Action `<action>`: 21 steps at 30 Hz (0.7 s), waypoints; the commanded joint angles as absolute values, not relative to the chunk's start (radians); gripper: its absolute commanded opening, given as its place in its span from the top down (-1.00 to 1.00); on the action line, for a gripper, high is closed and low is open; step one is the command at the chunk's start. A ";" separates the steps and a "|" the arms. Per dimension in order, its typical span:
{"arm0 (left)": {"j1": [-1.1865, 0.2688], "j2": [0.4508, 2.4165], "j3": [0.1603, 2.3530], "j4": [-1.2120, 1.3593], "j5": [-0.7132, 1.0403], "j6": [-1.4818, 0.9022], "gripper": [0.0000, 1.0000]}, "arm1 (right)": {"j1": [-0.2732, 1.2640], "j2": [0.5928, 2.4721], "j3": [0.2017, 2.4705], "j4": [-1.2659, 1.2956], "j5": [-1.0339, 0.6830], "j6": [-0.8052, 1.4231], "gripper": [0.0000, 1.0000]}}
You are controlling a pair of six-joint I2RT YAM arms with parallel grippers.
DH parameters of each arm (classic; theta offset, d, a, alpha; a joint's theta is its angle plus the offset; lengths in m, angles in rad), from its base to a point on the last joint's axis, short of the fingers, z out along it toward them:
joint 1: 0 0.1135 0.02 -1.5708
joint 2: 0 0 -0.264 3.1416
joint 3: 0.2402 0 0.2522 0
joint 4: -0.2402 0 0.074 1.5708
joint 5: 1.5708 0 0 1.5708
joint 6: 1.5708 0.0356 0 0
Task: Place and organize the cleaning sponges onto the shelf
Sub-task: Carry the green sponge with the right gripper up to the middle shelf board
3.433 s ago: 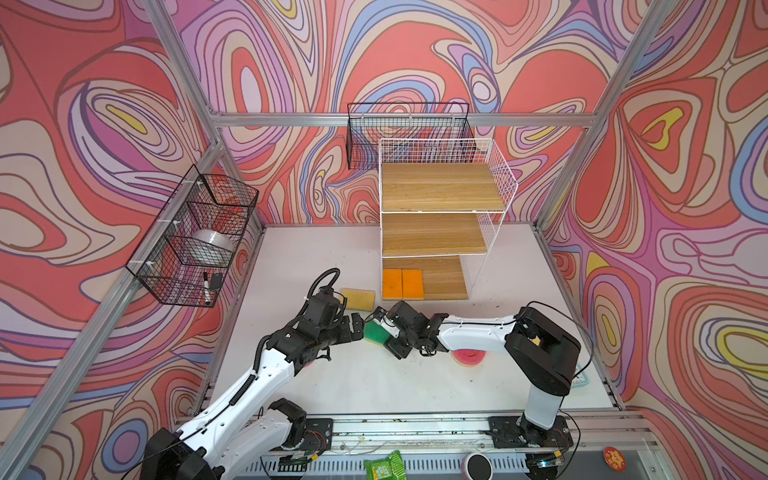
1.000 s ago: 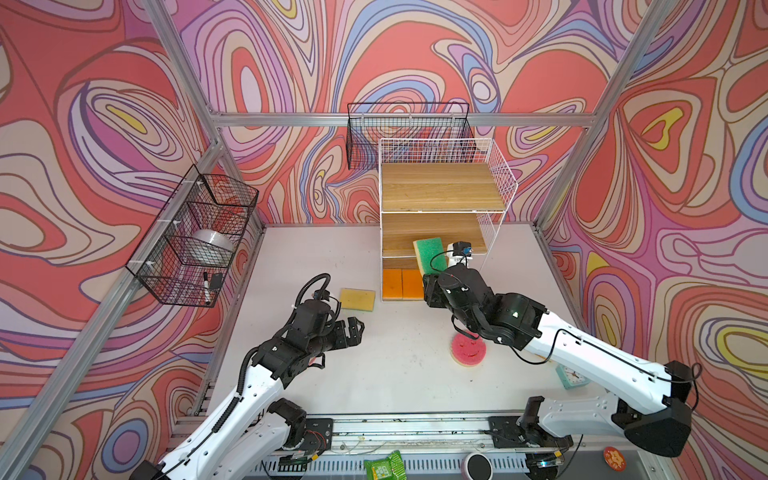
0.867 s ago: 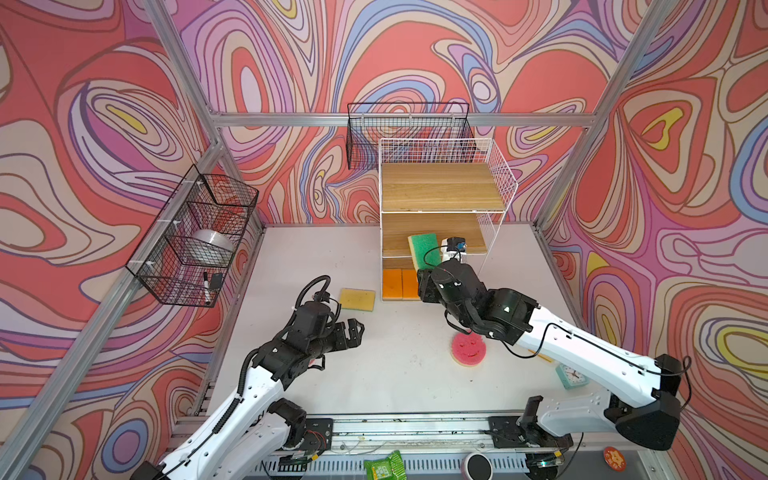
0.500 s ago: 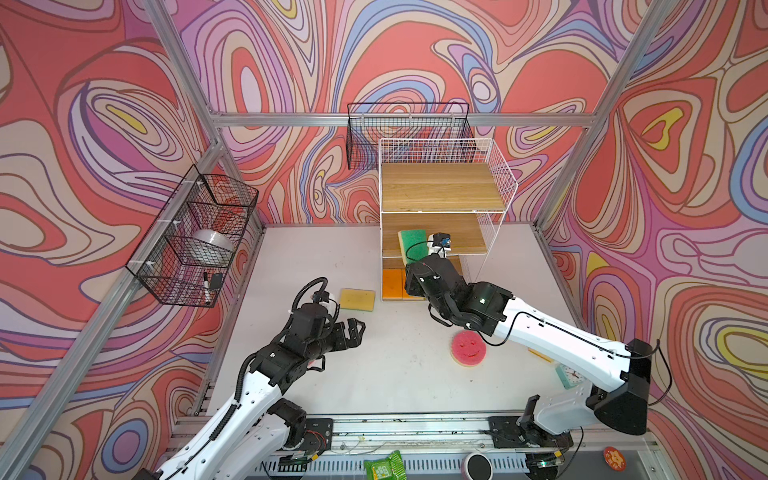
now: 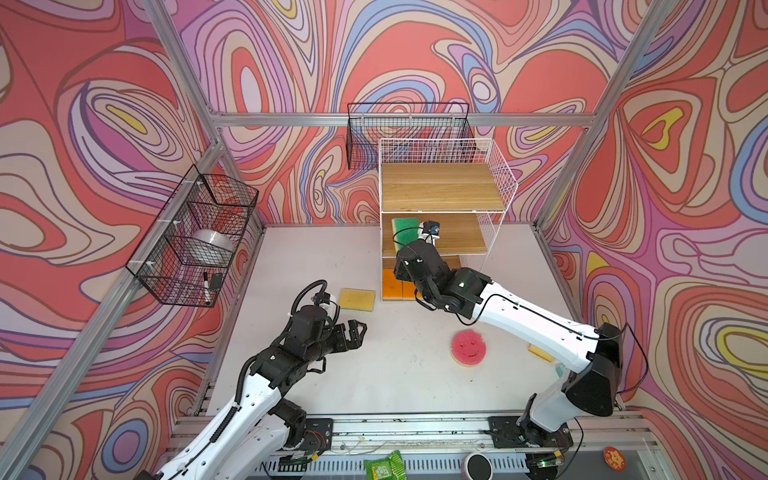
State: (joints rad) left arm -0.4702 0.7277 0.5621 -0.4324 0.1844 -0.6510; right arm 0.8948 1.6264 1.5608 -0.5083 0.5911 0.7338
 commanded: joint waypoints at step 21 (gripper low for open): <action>-0.468 0.718 0.553 -0.413 0.191 -0.659 -0.96 | 0.825 1.798 1.725 -0.492 0.508 0.698 -0.22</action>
